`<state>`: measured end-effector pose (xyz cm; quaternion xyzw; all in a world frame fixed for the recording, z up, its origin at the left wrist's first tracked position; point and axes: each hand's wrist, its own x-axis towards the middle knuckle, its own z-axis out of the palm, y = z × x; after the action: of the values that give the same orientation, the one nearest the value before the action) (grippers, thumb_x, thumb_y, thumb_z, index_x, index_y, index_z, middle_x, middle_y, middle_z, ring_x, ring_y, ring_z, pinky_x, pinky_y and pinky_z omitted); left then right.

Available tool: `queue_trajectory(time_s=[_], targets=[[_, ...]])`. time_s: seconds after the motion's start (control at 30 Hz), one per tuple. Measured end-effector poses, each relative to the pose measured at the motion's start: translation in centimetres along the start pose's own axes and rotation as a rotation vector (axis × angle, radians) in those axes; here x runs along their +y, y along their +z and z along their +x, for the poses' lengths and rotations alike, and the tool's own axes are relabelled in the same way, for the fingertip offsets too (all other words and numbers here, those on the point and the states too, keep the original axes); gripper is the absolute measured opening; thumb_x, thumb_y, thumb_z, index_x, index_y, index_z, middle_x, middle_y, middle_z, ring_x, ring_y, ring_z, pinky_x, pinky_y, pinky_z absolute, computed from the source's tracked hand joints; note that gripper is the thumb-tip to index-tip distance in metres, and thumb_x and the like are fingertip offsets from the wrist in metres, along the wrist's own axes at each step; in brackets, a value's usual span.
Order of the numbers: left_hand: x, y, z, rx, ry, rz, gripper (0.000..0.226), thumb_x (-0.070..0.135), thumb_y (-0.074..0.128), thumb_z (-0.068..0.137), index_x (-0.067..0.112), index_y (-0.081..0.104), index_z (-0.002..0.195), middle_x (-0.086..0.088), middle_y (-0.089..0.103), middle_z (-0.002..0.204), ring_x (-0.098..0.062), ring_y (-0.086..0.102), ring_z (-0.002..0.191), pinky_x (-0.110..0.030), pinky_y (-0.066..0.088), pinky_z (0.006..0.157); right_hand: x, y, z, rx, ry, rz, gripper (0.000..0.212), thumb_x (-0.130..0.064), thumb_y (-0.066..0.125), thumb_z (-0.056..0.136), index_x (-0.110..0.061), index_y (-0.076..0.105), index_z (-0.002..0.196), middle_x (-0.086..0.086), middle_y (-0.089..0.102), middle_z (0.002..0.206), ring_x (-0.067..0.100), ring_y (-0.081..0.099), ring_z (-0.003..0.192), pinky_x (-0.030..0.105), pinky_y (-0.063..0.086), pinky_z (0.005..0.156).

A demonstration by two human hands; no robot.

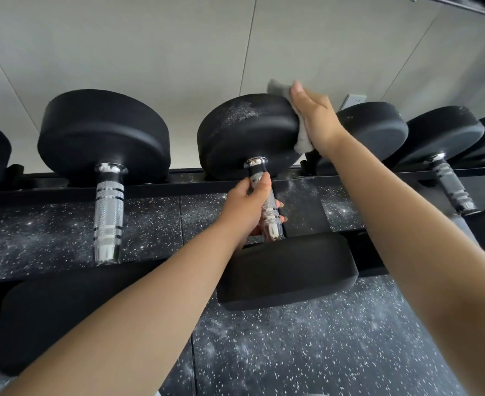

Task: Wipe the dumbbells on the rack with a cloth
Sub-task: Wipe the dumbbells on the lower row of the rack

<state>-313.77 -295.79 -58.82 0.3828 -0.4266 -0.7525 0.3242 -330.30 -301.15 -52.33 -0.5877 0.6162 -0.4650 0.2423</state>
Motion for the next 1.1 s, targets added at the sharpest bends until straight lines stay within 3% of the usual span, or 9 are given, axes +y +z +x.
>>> queue_trajectory(time_s=[0.07,0.13,0.23,0.4,0.57,0.73,0.87,0.97,1.1], targets=[[0.0,0.1,-0.1,0.002,0.004,-0.012,0.025,0.035,0.047,0.099,0.015,0.049,0.114,-0.020,0.058,0.095,-0.024,0.059,0.067,-0.020,0.049,0.040,0.9,-0.3,0.1,0.077,0.170,0.032,0.052,-0.047,0.040,0.102,-0.005,0.072,0.099,0.031,0.057,0.068,0.022,0.055,0.076,0.029,0.048,0.085],[0.0,0.0,0.0,0.000,0.004,0.003,0.025,0.036,0.047,0.099,0.015,0.049,0.113,-0.019,0.060,0.094,-0.024,0.060,0.065,-0.021,0.049,0.040,0.6,-0.3,0.5,0.111,0.226,-0.025,0.048,-0.049,0.045,0.097,-0.008,0.068,0.091,0.021,0.060,0.084,0.024,0.057,0.077,0.039,0.050,0.085],[0.0,0.0,0.0,0.007,-0.003,0.018,0.026,0.038,0.047,0.098,0.016,0.049,0.113,-0.022,0.062,0.100,-0.025,0.062,0.066,-0.022,0.051,0.042,-1.4,0.4,0.7,0.035,0.124,-0.048,0.041,-0.040,0.038,0.105,-0.025,0.072,0.089,-0.006,0.065,0.061,0.011,0.061,0.056,0.027,0.052,0.063],[-0.1,0.1,-0.1,0.009,0.016,0.007,0.026,0.036,0.047,0.099,0.016,0.049,0.115,-0.030,0.057,0.123,-0.024,0.061,0.074,-0.021,0.049,0.041,-4.4,3.2,1.7,-0.023,-0.127,-0.433,0.043,-0.061,0.035,0.091,-0.039,0.072,0.085,-0.012,0.072,0.110,0.014,0.057,0.121,0.040,0.038,0.108],[0.0,0.1,0.0,0.015,0.000,-0.007,0.023,0.036,0.046,0.099,0.017,0.049,0.113,-0.030,0.057,0.123,-0.023,0.061,0.072,-0.020,0.049,0.039,-2.0,0.9,1.1,-0.068,-0.036,-0.137,0.021,-0.037,0.049,0.098,-0.027,0.060,0.084,-0.013,0.056,0.057,0.003,0.056,0.062,0.016,0.046,0.068],[-0.2,-0.1,0.1,0.000,0.014,-0.001,0.026,0.035,0.046,0.099,0.015,0.049,0.115,-0.030,0.056,0.123,-0.024,0.061,0.072,-0.021,0.049,0.040,-3.1,-0.1,1.9,-0.071,0.196,-0.507,0.043,-0.042,0.032,0.105,-0.015,0.060,0.088,-0.002,0.053,0.082,0.016,0.051,0.083,0.024,0.040,0.071],[-0.2,-0.2,0.2,-0.004,0.017,0.008,0.028,0.035,0.046,0.099,0.014,0.049,0.116,-0.030,0.058,0.120,-0.025,0.062,0.075,-0.021,0.049,0.041,-4.8,-0.1,2.1,-0.077,-0.134,-0.748,0.057,-0.051,0.033,0.104,-0.011,0.069,0.085,0.012,0.057,0.094,0.025,0.055,0.091,0.032,0.039,0.078],[-0.2,-0.2,0.3,-0.002,0.022,0.011,0.027,0.035,0.046,0.099,0.013,0.049,0.114,-0.030,0.059,0.118,-0.023,0.063,0.071,-0.020,0.049,0.040,-6.0,1.9,2.2,-0.202,-0.502,-0.680,0.055,-0.048,0.031,0.104,-0.010,0.067,0.121,0.002,0.064,0.104,0.018,0.058,0.103,0.034,0.042,0.095],[-0.3,-0.2,0.3,-0.007,0.023,0.002,0.026,0.035,0.046,0.099,0.014,0.049,0.114,-0.029,0.059,0.119,-0.023,0.063,0.071,-0.021,0.049,0.041,-5.4,3.2,1.7,-0.176,-0.568,-0.866,0.051,-0.052,0.026,0.100,-0.026,0.061,0.126,-0.008,0.057,0.124,0.018,0.041,0.124,0.034,0.022,0.100]])
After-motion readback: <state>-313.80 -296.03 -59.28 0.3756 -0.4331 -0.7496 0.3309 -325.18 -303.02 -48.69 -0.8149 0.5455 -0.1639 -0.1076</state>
